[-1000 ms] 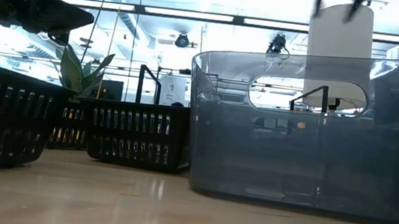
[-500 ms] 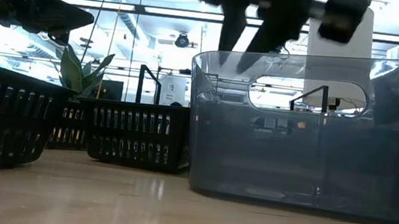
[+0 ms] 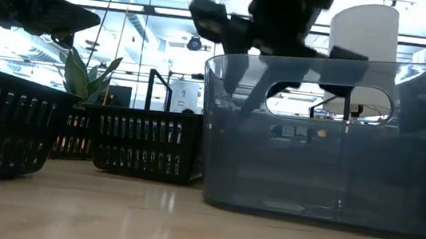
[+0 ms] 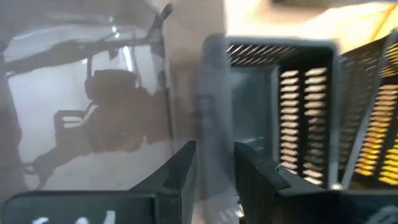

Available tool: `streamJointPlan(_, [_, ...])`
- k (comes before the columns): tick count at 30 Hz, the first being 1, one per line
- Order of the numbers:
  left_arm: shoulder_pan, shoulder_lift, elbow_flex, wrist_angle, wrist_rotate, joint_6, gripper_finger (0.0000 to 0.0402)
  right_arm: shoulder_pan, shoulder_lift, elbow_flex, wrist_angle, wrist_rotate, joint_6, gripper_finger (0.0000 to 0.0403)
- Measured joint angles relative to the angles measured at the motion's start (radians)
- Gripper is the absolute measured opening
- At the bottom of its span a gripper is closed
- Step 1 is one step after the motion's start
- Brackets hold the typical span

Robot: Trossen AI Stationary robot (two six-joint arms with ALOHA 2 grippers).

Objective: Stack baskets on shelf by color
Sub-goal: Stack the left black bin on top of the right gray stacked bins

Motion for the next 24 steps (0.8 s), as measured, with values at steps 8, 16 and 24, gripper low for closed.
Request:
streamJointPlan(8, [0.000,0.000,0.000,0.000,0.000,0.000,0.0032,-0.012,-0.001,-0.015,-0.006,-0.020,-0.026,0.0040])
streamJointPlan(16, [0.000,0.000,0.000,0.000,0.000,0.000,0.0026,-0.019,-0.007,-0.008,-0.034,-0.041,-0.033,0.0013])
streamJointPlan(24, [0.000,0.000,0.000,0.000,0.000,0.000,0.0036,-0.019,-0.120,-0.008,-0.029,-0.023,-0.016,0.0006])
